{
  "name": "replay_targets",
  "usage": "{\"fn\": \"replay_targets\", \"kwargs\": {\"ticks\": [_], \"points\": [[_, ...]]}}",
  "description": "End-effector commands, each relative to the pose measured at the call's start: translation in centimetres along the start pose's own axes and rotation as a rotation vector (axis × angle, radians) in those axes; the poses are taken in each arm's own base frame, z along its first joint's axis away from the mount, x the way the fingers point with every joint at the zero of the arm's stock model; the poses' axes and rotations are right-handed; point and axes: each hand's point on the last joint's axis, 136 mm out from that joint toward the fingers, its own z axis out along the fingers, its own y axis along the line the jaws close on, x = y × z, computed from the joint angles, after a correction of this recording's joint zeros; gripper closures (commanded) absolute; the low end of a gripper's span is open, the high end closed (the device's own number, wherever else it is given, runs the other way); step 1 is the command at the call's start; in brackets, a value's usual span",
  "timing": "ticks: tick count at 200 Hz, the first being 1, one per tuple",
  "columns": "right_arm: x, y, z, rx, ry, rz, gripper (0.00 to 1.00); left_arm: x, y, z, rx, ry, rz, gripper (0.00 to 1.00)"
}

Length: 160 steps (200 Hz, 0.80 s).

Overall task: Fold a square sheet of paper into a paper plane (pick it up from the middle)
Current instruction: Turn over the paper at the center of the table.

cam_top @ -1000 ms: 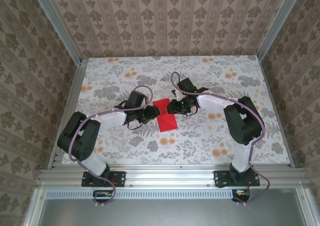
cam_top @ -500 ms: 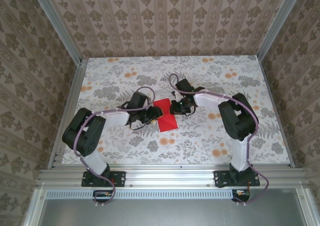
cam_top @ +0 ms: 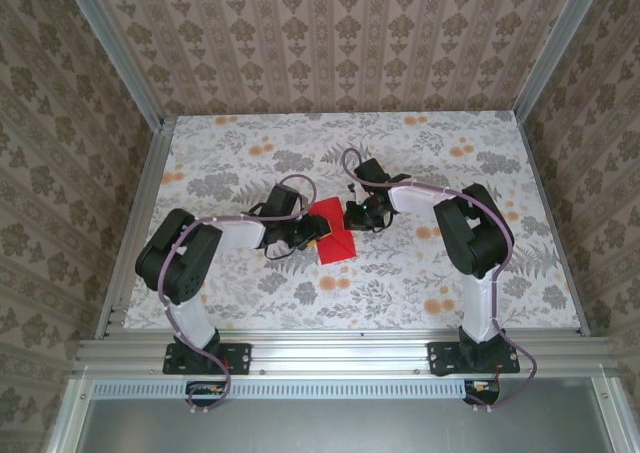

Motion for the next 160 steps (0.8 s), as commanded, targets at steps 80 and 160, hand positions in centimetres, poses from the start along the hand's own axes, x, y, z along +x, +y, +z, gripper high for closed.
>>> {"fn": "replay_targets", "kwargs": {"ticks": [80, 160], "points": [[0.6, -0.5, 0.6, -0.003, 0.030, 0.033, 0.89, -1.2, -1.2, 1.0, 0.027, -0.013, -0.018, 0.62], [-0.1, 0.7, -0.9, -0.039, -0.005, 0.027, 0.76, -1.6, -0.6, 1.1, 0.001, -0.044, -0.051, 0.85]]}}
